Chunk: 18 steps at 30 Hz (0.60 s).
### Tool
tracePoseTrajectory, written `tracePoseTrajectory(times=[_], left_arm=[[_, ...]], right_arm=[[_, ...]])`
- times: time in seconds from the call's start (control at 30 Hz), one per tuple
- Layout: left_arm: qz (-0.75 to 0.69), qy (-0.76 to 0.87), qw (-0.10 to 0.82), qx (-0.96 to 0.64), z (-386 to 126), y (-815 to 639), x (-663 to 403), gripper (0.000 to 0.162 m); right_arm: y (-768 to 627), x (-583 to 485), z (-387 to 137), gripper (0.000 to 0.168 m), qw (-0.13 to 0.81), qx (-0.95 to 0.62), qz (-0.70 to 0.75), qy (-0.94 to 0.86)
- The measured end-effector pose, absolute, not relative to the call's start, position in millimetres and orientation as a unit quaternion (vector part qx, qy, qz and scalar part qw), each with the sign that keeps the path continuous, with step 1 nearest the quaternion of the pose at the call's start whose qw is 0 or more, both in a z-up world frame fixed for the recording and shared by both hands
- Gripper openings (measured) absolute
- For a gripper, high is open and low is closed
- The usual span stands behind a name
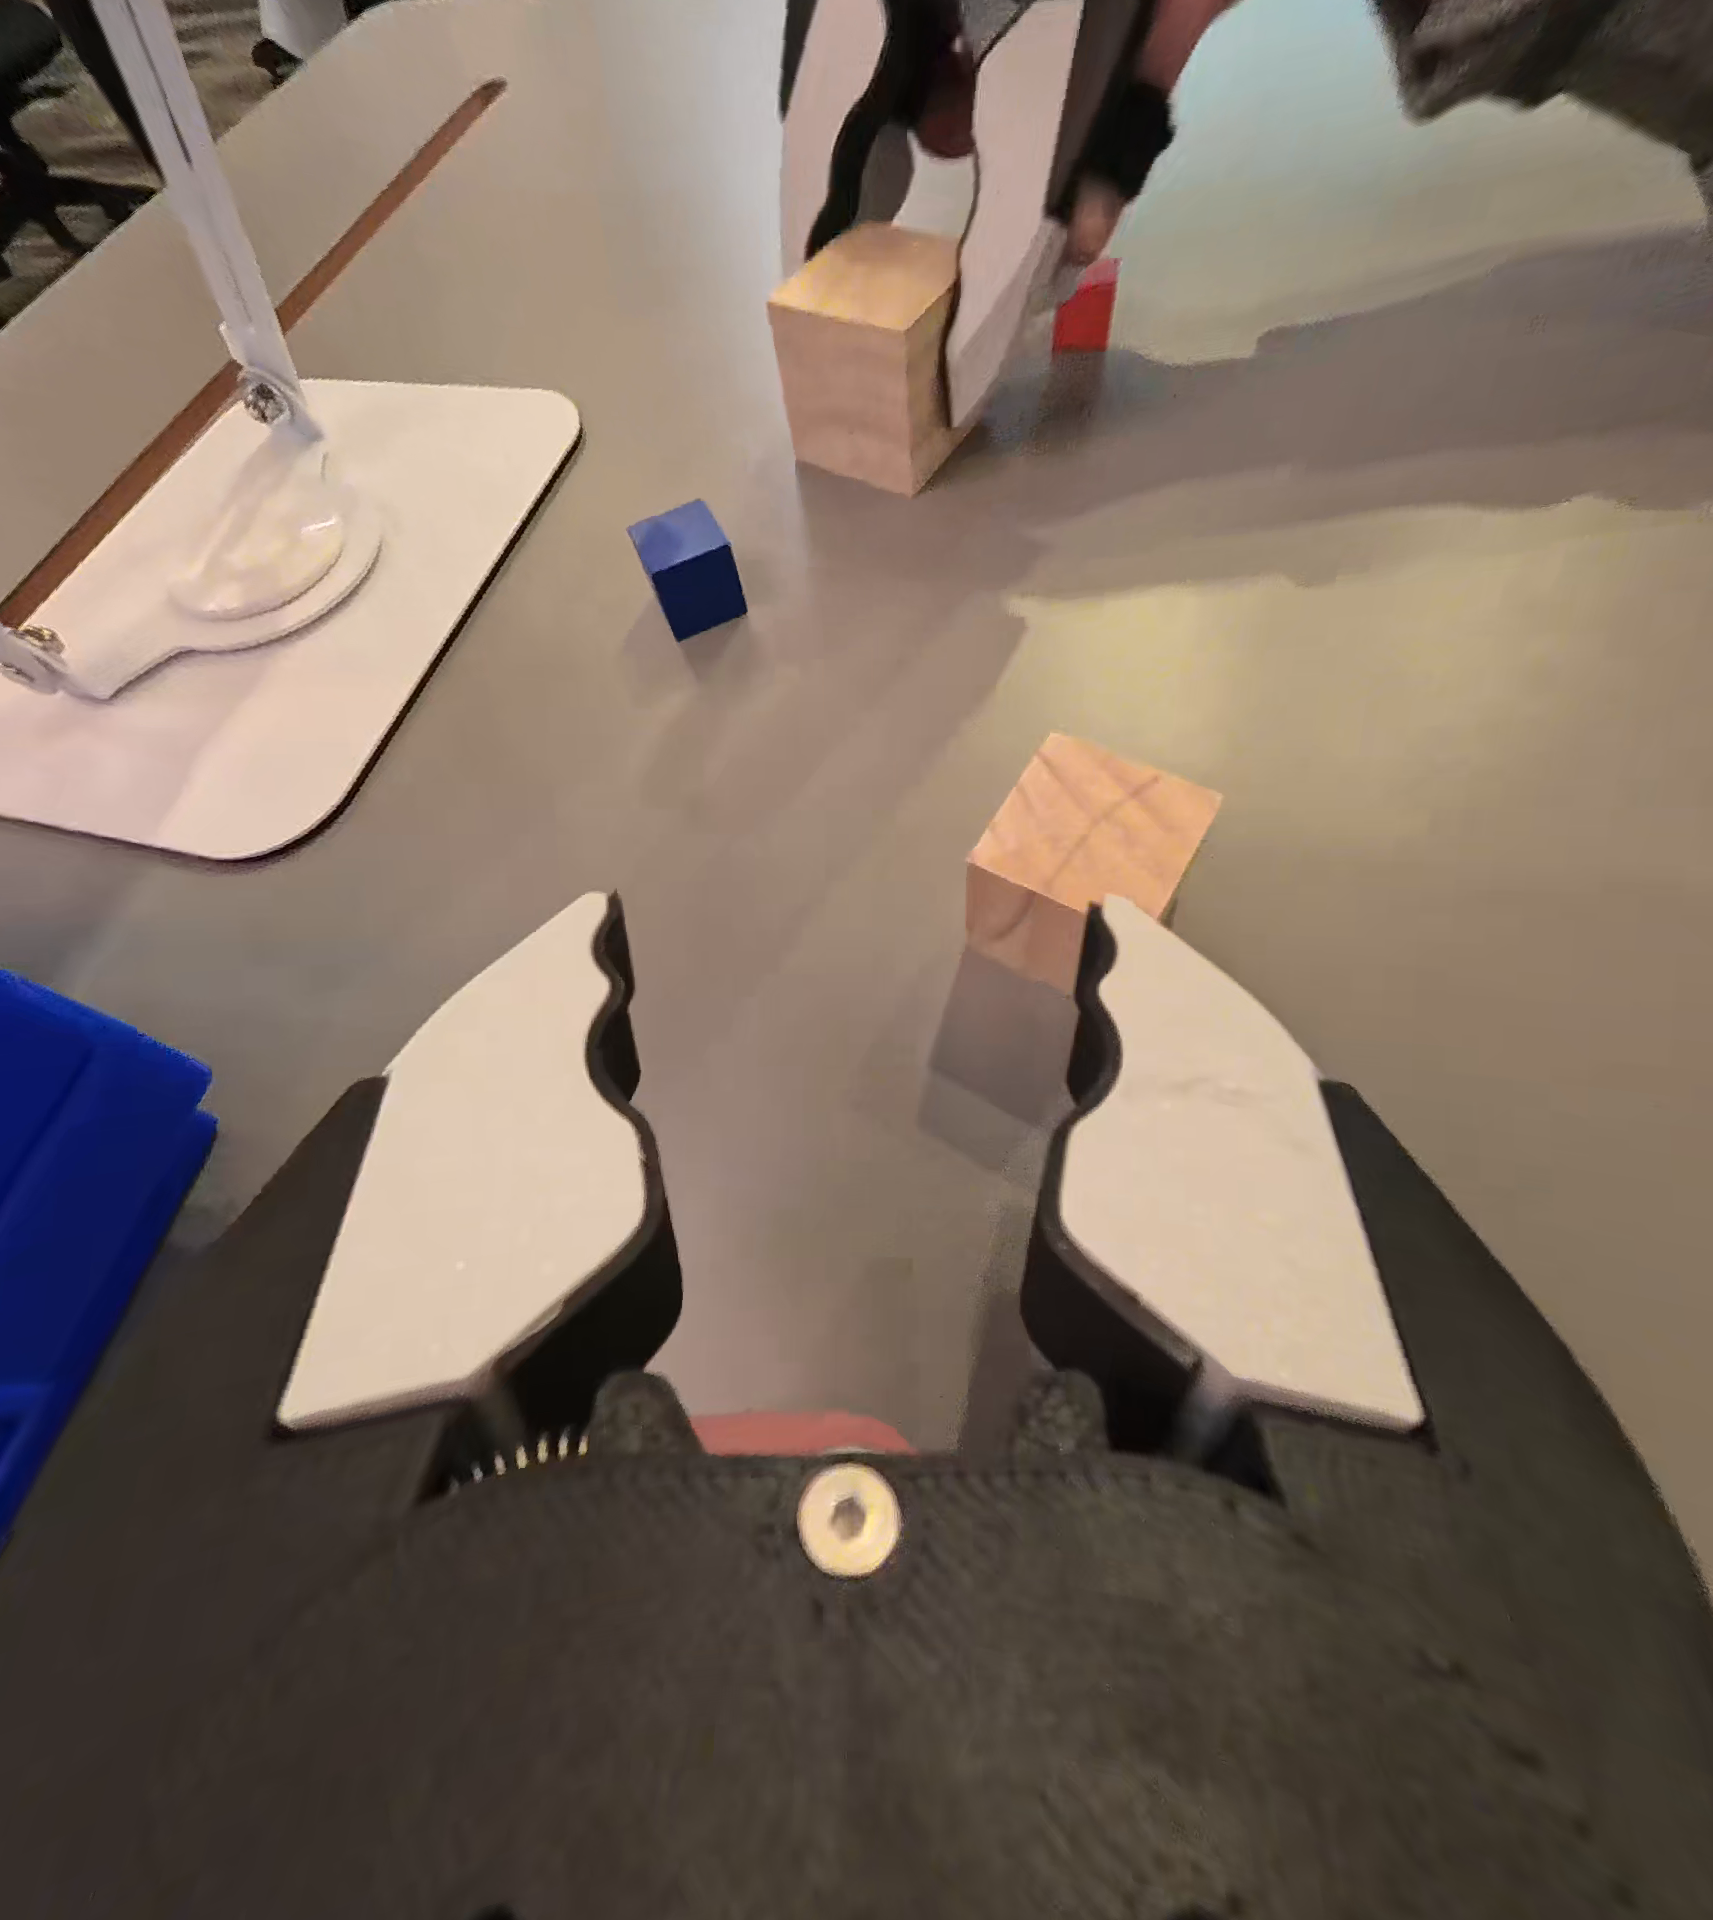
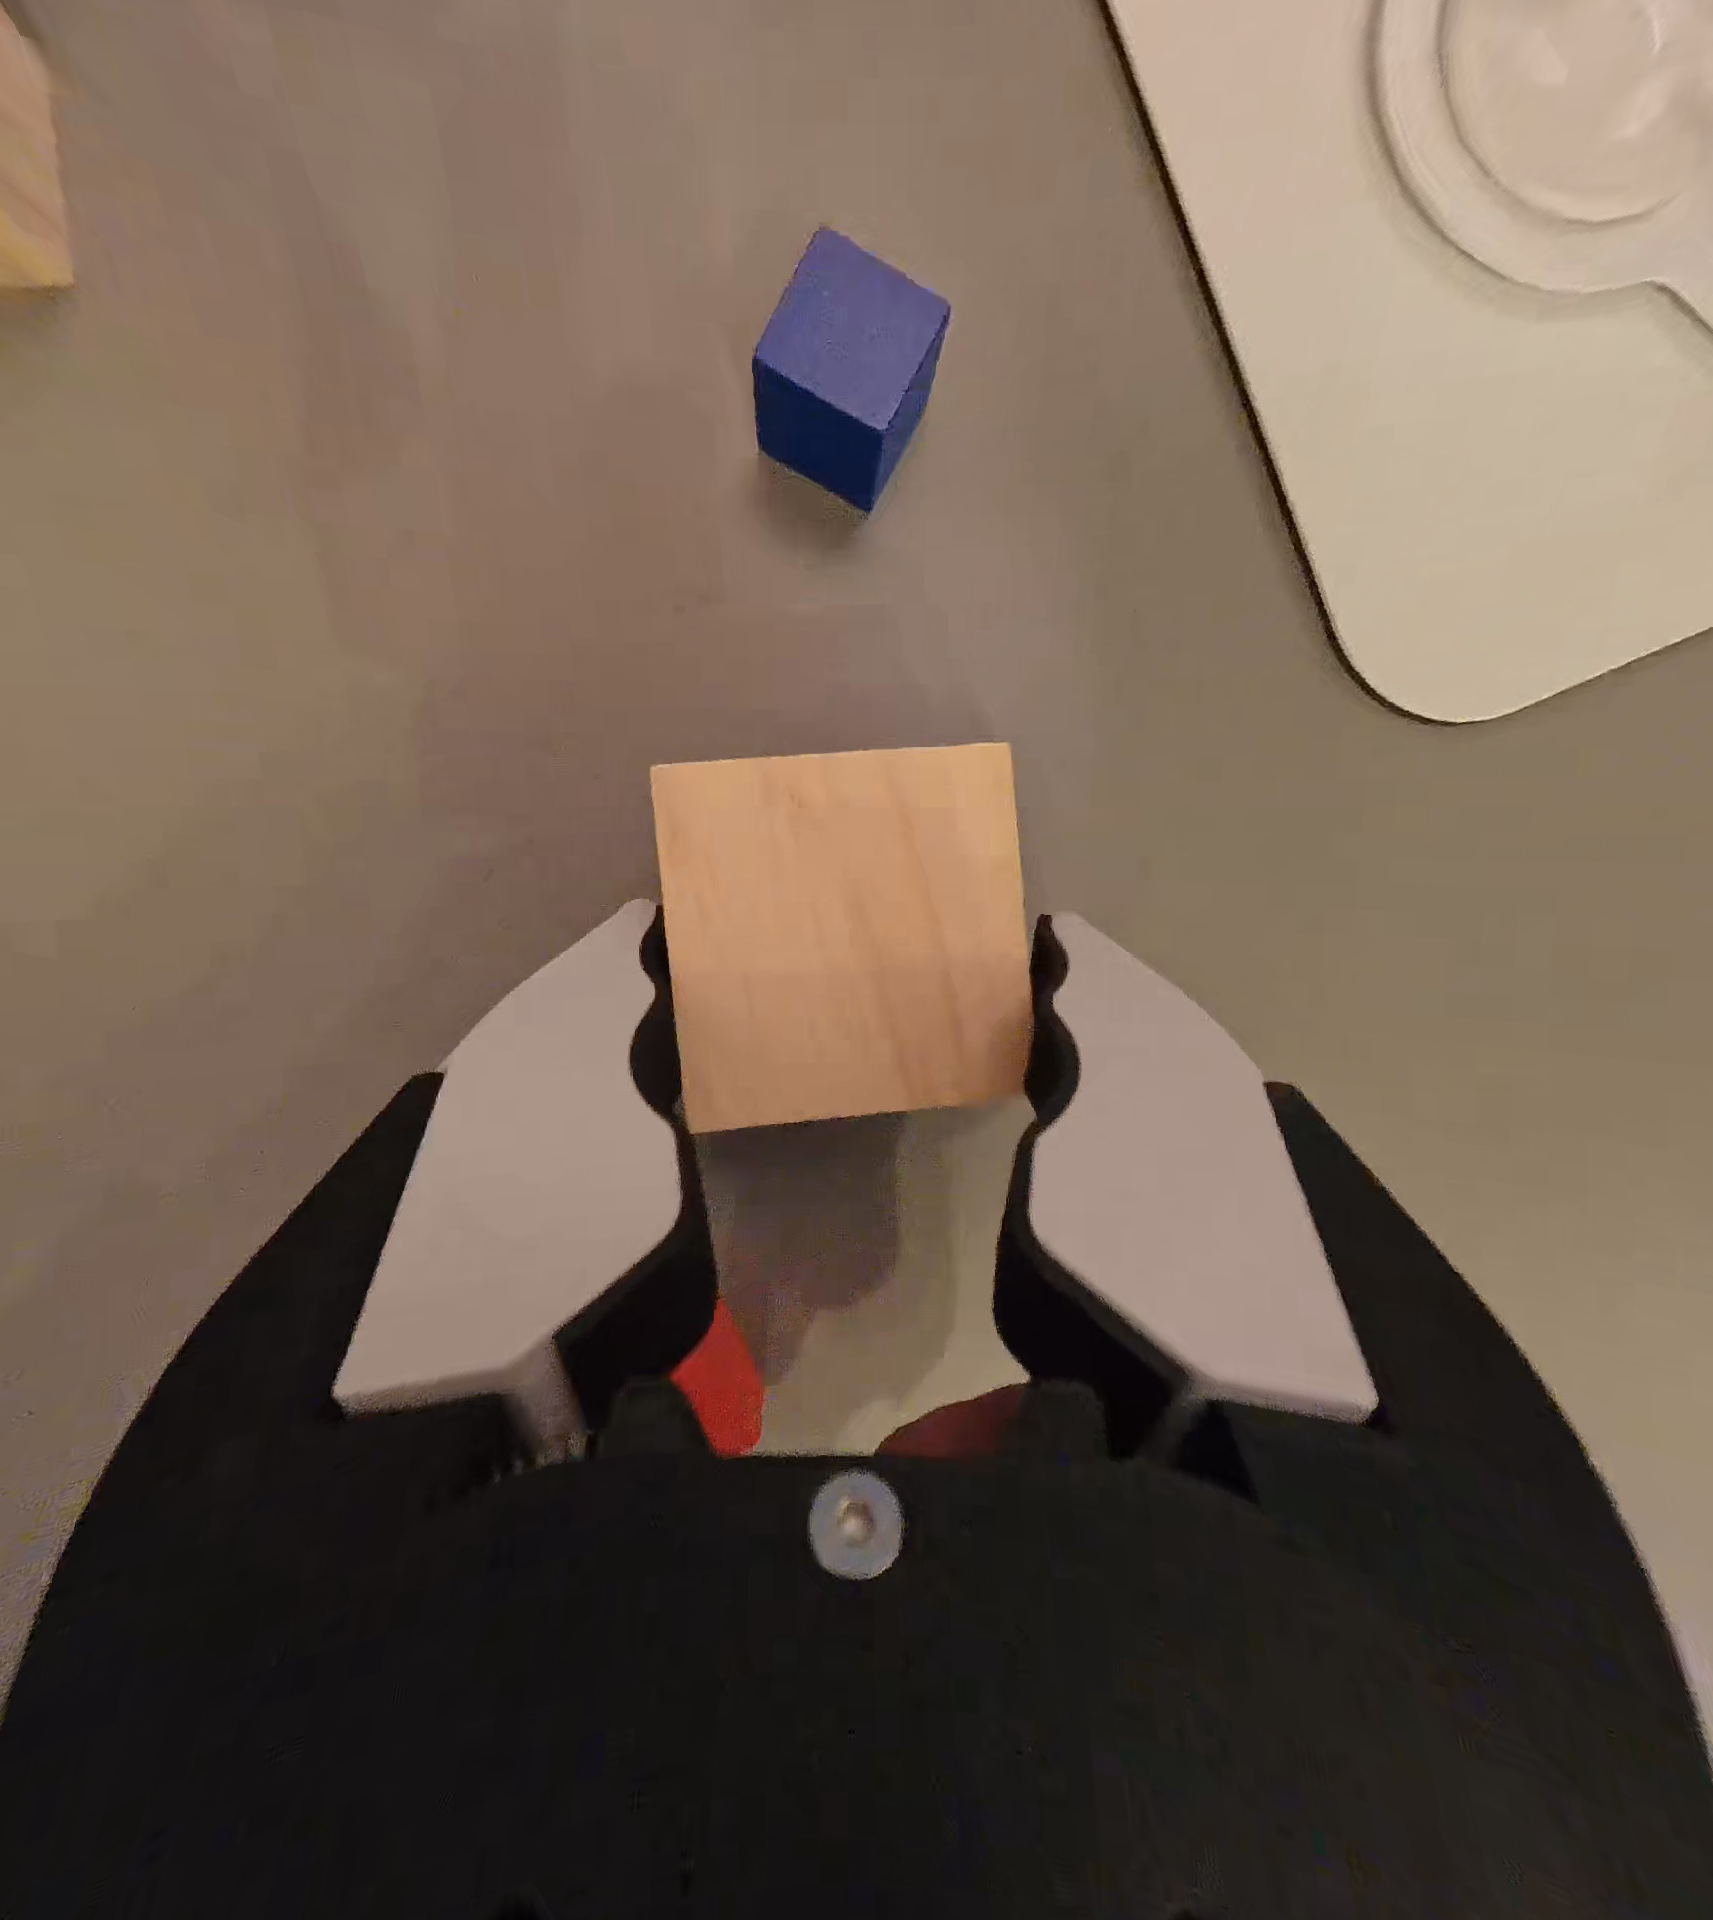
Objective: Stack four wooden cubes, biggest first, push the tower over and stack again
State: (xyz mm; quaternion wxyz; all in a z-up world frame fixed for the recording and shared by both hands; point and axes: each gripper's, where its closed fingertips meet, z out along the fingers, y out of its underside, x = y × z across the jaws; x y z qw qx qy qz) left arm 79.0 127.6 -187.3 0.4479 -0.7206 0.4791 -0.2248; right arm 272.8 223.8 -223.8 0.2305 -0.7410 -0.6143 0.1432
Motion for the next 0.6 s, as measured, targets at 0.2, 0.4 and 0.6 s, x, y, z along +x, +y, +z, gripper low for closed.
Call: tracePoseTrajectory(times=[0.2, 0.4, 0.6], left_arm=[[-0.240, 0.523, 0.417, -0.703, -202, 110, 87, 0.084], [-0.243, 0.577, 0.384, -0.679, -213, 97, 107, 0.087], [-0.261, 0.595, 0.364, -0.667, -216, 94, 118, 0.085]], right_arm=[[137, 238, -197, 0.064, 0.225, -0.620, 0.201, -0.724], [75, 214, -220, 0.064, 0.176, -0.548, 0.234, -0.783], [77, 219, -220, 0.097, 0.181, -0.569, 0.241, -0.765]])
